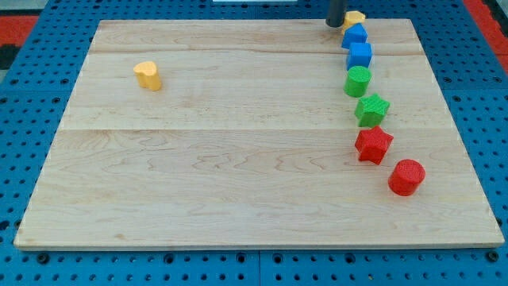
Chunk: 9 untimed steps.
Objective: Place yellow heart to the bottom right of the red circle
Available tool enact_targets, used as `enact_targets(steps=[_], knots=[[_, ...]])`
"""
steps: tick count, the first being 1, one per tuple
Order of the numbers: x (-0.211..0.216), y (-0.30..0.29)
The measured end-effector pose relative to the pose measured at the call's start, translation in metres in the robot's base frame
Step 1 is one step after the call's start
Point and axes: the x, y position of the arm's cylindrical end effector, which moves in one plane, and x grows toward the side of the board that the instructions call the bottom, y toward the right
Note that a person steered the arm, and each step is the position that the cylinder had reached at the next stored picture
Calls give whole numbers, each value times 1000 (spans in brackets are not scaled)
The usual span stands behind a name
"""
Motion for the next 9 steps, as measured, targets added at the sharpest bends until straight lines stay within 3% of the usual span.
enact_targets(steps=[1, 4, 6, 8, 9], knots=[[0, -13], [24, -251], [112, -320], [206, -329], [210, -381]])
